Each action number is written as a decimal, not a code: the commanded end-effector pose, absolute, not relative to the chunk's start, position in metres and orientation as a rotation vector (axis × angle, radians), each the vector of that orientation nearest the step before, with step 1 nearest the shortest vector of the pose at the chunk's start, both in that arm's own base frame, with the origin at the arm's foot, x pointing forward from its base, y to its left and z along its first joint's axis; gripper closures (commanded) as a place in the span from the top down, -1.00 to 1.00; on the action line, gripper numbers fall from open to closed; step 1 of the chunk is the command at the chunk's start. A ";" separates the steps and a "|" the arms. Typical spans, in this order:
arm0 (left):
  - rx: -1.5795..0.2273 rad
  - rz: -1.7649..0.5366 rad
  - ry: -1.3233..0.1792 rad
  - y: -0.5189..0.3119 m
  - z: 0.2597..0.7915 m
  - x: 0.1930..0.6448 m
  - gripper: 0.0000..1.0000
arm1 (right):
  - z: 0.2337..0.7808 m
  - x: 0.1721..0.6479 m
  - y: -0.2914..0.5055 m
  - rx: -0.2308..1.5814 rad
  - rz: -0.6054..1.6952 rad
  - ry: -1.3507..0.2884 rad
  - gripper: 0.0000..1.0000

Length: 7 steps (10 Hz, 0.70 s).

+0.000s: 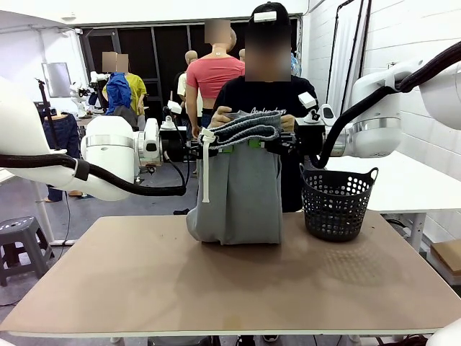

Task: Fold the training pants.
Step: Release the ends of the Training pants and then grab the overlapped ends.

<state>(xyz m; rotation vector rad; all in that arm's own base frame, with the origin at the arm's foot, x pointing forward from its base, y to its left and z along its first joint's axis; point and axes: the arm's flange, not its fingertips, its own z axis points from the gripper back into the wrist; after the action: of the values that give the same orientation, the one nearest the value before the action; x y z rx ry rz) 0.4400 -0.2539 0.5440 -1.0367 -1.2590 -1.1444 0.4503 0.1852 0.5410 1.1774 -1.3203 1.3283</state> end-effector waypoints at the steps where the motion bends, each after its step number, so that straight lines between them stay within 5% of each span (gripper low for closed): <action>1: -1.049 -1.147 -1.263 -0.254 0.547 0.439 -1.00 | 0.541 0.446 0.185 1.187 1.328 -1.335 -1.00; 7: -1.049 -1.147 -1.263 -0.254 0.547 0.439 -1.00 | 0.541 0.446 0.185 1.187 1.328 -1.335 -1.00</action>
<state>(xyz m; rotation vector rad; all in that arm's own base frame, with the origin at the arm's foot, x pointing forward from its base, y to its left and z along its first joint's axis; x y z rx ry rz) 0.4400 -0.2539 0.5440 -1.0367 -1.2590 -1.1444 0.4503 0.1852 0.5410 1.1775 -1.3203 1.3284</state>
